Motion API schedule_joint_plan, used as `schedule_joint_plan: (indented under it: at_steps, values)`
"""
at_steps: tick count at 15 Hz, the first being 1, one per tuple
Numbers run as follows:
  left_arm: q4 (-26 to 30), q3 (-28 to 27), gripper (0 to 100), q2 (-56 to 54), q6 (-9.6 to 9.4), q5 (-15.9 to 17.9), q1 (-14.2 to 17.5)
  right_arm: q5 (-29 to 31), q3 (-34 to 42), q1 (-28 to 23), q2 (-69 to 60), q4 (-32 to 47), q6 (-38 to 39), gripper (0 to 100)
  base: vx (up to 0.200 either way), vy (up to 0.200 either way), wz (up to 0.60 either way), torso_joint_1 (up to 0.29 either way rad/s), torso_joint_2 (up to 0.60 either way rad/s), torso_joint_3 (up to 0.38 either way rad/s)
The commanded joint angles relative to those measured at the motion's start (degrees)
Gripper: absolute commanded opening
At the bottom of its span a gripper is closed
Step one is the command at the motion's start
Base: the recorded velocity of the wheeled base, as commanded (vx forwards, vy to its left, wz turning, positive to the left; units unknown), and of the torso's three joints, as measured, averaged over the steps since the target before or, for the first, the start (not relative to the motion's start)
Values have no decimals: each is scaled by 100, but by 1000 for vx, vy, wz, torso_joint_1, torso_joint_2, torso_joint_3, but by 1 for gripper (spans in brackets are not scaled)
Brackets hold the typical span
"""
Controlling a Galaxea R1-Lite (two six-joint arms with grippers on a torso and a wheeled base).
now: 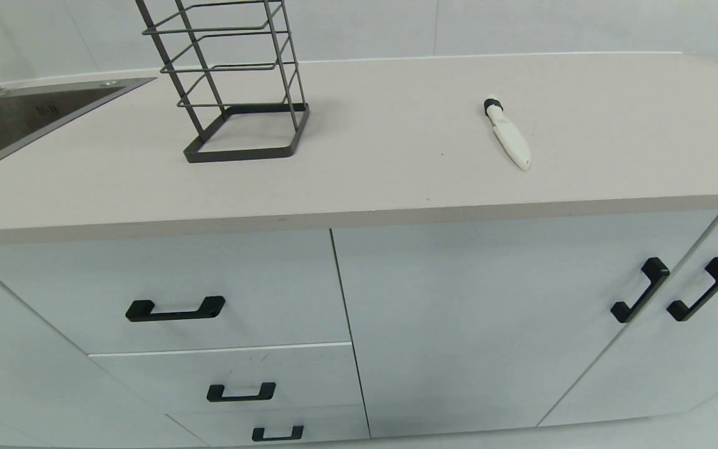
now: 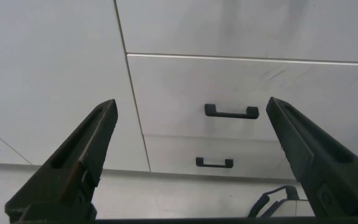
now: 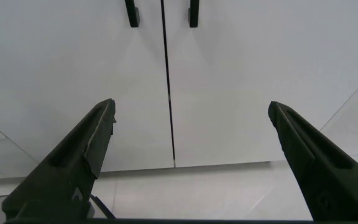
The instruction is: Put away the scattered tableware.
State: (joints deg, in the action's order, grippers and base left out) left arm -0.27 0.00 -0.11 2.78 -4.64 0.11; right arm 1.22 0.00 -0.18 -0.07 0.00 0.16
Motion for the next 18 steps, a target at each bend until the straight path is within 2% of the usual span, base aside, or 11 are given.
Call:
schedule_joint_plan:
  at_steps: [1,5,12,15,18]
  values:
    - [0,0,100,11,3,-1,-2,1,0,1,7,0,2,100,0,0,0,178,-129,-27]
    - [0,0,100,11,12,-1,-2,1,0,1,7,0,11,100,0,0,0,250,-140,-151]
    - [0,0,100,11,12,-1,7,1,0,1,7,0,11,100,0,0,0,221,-571,-200]
    - [0,0,100,11,12,-1,-2,1,0,1,7,0,11,100,0,0,0,89,-483,-220]
    - [0,0,100,11,12,-1,7,1,0,1,7,0,2,100,0,0,0,370,-486,-227]
